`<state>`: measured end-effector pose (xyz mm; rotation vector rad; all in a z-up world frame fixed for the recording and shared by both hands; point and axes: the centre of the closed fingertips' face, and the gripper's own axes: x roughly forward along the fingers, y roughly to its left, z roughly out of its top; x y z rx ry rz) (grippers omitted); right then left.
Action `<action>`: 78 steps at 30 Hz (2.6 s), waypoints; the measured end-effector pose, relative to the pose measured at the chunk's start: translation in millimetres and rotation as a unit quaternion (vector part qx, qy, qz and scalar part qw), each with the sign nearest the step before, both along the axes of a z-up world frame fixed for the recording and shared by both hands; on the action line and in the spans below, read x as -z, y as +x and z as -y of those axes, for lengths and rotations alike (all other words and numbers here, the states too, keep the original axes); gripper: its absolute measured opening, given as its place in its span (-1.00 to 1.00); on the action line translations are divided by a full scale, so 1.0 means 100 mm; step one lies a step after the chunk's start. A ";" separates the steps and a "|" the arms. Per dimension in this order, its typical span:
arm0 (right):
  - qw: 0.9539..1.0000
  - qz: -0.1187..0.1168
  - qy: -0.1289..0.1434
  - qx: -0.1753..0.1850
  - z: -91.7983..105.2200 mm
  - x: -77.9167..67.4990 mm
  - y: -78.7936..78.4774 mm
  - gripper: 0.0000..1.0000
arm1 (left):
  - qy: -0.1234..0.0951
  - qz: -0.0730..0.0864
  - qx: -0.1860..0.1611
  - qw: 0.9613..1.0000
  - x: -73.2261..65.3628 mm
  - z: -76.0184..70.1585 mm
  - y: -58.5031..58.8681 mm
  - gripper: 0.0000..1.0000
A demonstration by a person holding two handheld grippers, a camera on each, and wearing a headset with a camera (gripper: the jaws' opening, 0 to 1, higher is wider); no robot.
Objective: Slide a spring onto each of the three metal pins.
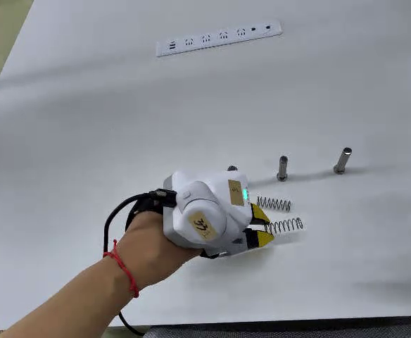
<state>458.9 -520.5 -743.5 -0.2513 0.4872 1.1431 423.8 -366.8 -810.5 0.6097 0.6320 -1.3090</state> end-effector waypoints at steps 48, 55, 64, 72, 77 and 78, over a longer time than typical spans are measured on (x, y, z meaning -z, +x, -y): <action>0.970 -0.154 0.172 -0.072 -1.01 -0.79 -0.15 -0.59 | -0.259 0.020 -0.076 0.963 -1.28 0.34 0.05 -0.79; 0.970 -0.153 0.173 -0.076 -1.01 -0.80 -0.14 -0.71 | -0.261 0.019 -0.074 0.962 -1.29 0.35 0.05 -0.79; 0.972 -0.145 0.164 -0.089 -1.02 -0.83 -0.17 -0.76 | -0.261 0.014 -0.069 0.963 -1.28 0.36 0.02 -0.79; 0.974 -0.134 0.148 -0.105 -1.06 -0.86 -0.20 -0.76 | -0.261 0.008 -0.067 0.963 -1.26 0.38 0.00 -0.79; 0.976 -0.127 0.135 -0.116 -1.07 -0.87 -0.21 -0.76 | -0.260 0.006 -0.066 0.963 -1.25 0.38 -0.01 -0.79; 0.976 -0.125 0.132 -0.119 -1.08 -0.87 -0.22 -0.76 | -0.260 0.005 -0.065 0.963 -1.25 0.39 -0.02 -0.79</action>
